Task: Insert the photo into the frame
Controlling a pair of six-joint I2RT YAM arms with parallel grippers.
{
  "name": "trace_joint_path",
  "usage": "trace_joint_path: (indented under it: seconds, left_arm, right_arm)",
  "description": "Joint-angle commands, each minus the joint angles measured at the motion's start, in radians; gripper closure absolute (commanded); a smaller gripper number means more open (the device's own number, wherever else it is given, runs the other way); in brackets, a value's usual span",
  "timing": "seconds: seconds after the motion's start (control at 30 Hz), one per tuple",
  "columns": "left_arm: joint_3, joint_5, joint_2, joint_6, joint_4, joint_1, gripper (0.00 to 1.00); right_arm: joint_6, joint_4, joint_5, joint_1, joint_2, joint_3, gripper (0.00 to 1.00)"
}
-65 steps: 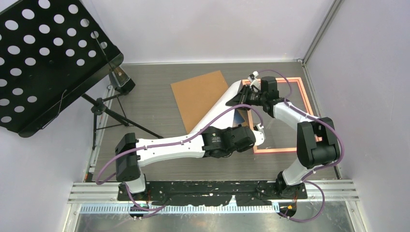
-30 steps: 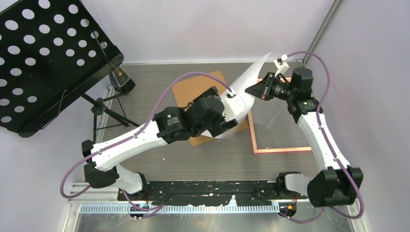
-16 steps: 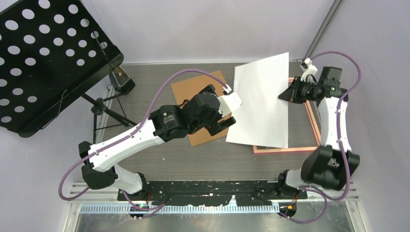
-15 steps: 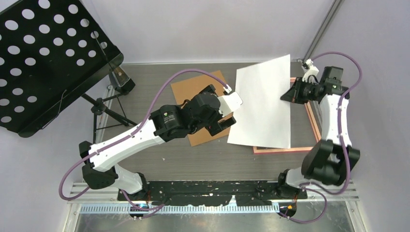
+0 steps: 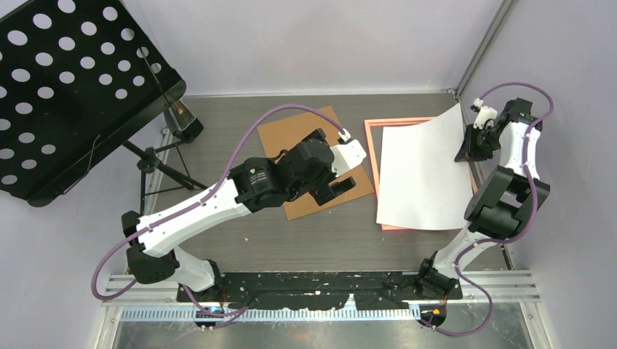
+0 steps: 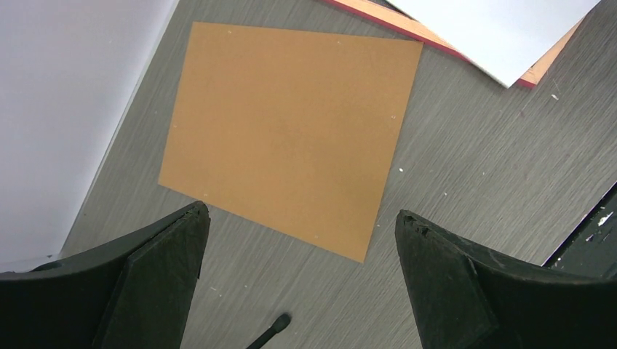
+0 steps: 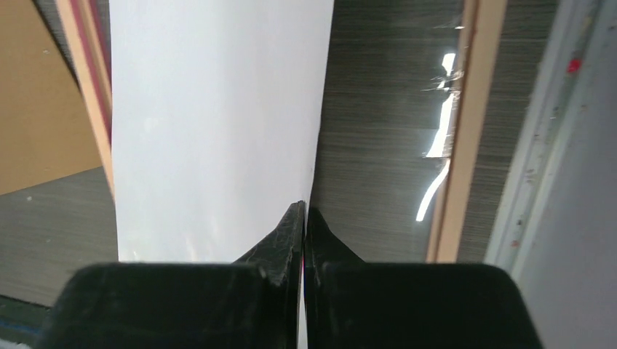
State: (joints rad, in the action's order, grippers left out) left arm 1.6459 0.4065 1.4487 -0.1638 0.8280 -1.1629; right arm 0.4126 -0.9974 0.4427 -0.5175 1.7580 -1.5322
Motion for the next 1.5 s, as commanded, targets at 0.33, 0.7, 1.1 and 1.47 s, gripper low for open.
trace_joint_path:
  seconds: [0.33,0.7,1.1,1.47]
  left_arm:
    - [-0.005,-0.030,0.027,-0.015,-0.002,0.003,0.03]
    - [-0.032,-0.112,0.022,-0.043,-0.012,0.010,0.01]
    - [-0.034,-0.114,0.026,-0.035,-0.012,0.019,0.01]
    - [-0.018,-0.119,0.034,-0.033,-0.003,0.018,0.01]
  right_arm:
    - [0.129,0.117,-0.210,0.072,0.045,-0.068,0.94]
    - [0.158,0.209,-0.236,0.161,0.091,-0.048,0.95]
    - [0.146,0.229,-0.220,0.163,0.130,-0.060,0.95]
    - [0.090,0.279,-0.264,0.150,0.162,-0.064,0.95]
